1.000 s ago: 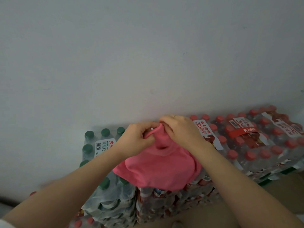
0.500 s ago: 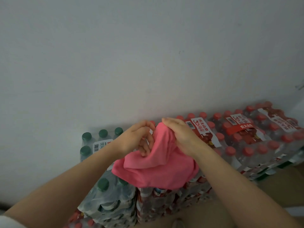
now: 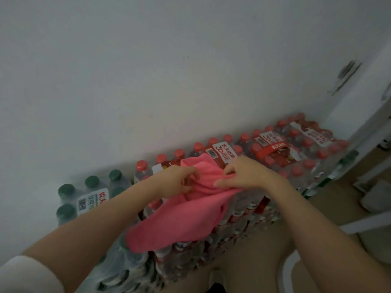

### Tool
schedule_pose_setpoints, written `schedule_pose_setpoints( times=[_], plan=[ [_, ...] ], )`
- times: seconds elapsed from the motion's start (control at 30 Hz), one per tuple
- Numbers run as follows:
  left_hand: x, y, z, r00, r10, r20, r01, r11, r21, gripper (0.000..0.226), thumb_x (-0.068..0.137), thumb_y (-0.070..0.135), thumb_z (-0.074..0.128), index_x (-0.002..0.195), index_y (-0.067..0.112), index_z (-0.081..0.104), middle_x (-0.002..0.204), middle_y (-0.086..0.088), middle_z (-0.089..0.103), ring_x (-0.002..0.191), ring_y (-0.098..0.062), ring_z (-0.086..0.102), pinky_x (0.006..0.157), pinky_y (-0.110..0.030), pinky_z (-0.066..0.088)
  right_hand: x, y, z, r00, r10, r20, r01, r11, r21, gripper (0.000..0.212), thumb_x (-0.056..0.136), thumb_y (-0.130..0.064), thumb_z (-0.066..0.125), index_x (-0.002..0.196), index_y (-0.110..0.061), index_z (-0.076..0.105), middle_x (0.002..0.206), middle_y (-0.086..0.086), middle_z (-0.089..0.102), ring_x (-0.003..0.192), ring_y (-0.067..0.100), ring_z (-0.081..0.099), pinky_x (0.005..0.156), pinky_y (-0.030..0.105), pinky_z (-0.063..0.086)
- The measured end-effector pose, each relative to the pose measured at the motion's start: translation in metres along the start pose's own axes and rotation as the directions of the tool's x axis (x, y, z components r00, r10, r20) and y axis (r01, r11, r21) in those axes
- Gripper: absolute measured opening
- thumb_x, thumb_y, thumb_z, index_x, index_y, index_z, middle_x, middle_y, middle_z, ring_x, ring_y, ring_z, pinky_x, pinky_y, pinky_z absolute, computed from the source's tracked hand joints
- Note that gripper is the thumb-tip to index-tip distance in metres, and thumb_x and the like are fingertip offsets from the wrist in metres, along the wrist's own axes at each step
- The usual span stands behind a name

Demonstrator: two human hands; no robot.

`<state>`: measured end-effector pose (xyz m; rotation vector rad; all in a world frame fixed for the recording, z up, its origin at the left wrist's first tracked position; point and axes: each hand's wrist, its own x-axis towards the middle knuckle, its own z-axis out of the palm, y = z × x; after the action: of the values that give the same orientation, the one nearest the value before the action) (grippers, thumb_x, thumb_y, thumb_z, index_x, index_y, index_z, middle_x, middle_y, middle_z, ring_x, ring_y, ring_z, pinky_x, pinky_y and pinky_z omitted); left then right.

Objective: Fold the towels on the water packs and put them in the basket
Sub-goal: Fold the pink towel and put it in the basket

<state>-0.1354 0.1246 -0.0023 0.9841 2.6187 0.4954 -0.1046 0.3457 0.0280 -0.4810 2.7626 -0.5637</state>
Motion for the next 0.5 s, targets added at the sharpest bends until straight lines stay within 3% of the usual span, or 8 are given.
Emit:
schedule_pose_setpoints(
  times=[0.03, 0.1, 0.2, 0.3, 0.37, 0.43, 0.5],
  plan=[
    [0.006, -0.002, 0.003, 1.0, -0.002, -0.005, 0.002, 0.999, 0.038, 0.038, 0.084, 0.019, 0.058, 0.121, 0.019, 0.052, 0.103, -0.001, 0.062, 0.091, -0.018, 0.056, 0.077, -0.026, 0.04, -0.004, 0.009, -0.001, 0.999, 0.037, 0.026, -0.031, 0.98, -0.198, 0.057, 0.076, -0.058, 0.062, 0.048, -0.016, 0.035, 0.046, -0.002, 0.032, 0.044, 0.013, 0.029, 0.047, 0.03, 0.023],
    [0.016, -0.008, 0.006, 1.0, 0.001, -0.03, 0.002, 0.996, 0.085, 0.042, 0.083, 0.021, 0.058, 0.124, 0.02, 0.051, 0.109, -0.002, 0.056, 0.104, -0.019, 0.055, 0.082, -0.027, 0.04, -0.01, 0.025, 0.002, 0.995, 0.085, 0.047, -0.061, 0.922, -0.382, 0.049, 0.08, -0.05, 0.059, 0.05, -0.018, 0.037, 0.05, -0.004, 0.041, 0.048, 0.012, 0.038, 0.05, 0.028, 0.031],
    [0.03, -0.018, 0.008, 0.999, 0.004, -0.042, 0.003, 0.986, 0.165, 0.043, 0.081, 0.028, 0.061, 0.122, 0.02, 0.053, 0.119, -0.005, 0.05, 0.112, -0.023, 0.049, 0.089, -0.033, 0.042, -0.013, 0.046, 0.009, 0.975, 0.221, 0.02, -0.191, 0.882, -0.431, 0.029, 0.086, -0.033, 0.048, 0.064, -0.015, 0.042, 0.076, 0.002, 0.057, 0.077, 0.026, 0.057, 0.067, 0.031, 0.038],
    [0.045, -0.023, 0.009, 0.996, -0.04, -0.077, 0.054, 0.981, 0.187, 0.043, 0.085, 0.025, 0.056, 0.126, 0.015, 0.047, 0.129, -0.007, 0.045, 0.117, -0.028, 0.045, 0.093, -0.039, 0.042, -0.01, 0.057, 0.01, 0.93, 0.366, 0.003, -0.328, 0.837, -0.438, 0.011, 0.087, -0.023, 0.045, 0.085, -0.018, 0.054, 0.098, 0.006, 0.06, 0.098, 0.027, 0.059, 0.087, 0.037, 0.037],
    [0.056, -0.02, 0.009, 0.983, -0.078, -0.166, 0.091, 0.994, 0.068, 0.038, 0.087, 0.016, 0.051, 0.125, 0.011, 0.045, 0.127, -0.01, 0.047, 0.116, -0.03, 0.046, 0.093, -0.039, 0.042, -0.004, 0.059, 0.013, 0.938, 0.347, -0.015, -0.314, 0.828, -0.464, 0.022, 0.082, -0.016, 0.048, 0.103, -0.016, 0.054, 0.11, 0.008, 0.054, 0.11, 0.029, 0.052, 0.099, 0.044, 0.034],
    [0.069, -0.019, 0.01, 0.979, -0.057, -0.195, 0.067, 0.997, 0.042, 0.044, 0.087, 0.011, 0.049, 0.129, 0.016, 0.042, 0.134, -0.008, 0.044, 0.12, -0.03, 0.044, 0.097, -0.042, 0.04, 0.006, 0.057, 0.022, 0.963, 0.269, -0.005, -0.255, 0.904, -0.344, 0.035, 0.079, -0.016, 0.052, 0.114, -0.015, 0.052, 0.125, 0.009, 0.045, 0.117, 0.03, 0.043, 0.1, 0.043, 0.038],
    [0.082, -0.021, 0.012, 0.994, -0.047, -0.096, 0.062, 0.985, 0.16, 0.05, 0.087, 0.01, 0.045, 0.135, 0.022, 0.038, 0.146, -0.003, 0.033, 0.128, -0.029, 0.035, 0.104, -0.044, 0.034, 0.019, 0.049, 0.037, 0.981, 0.192, 0.003, -0.191, 0.981, -0.032, 0.024, 0.081, -0.019, 0.053, 0.103, -0.016, 0.058, 0.126, 0.006, 0.044, 0.118, 0.027, 0.04, 0.098, 0.038, 0.039]
  ],
)
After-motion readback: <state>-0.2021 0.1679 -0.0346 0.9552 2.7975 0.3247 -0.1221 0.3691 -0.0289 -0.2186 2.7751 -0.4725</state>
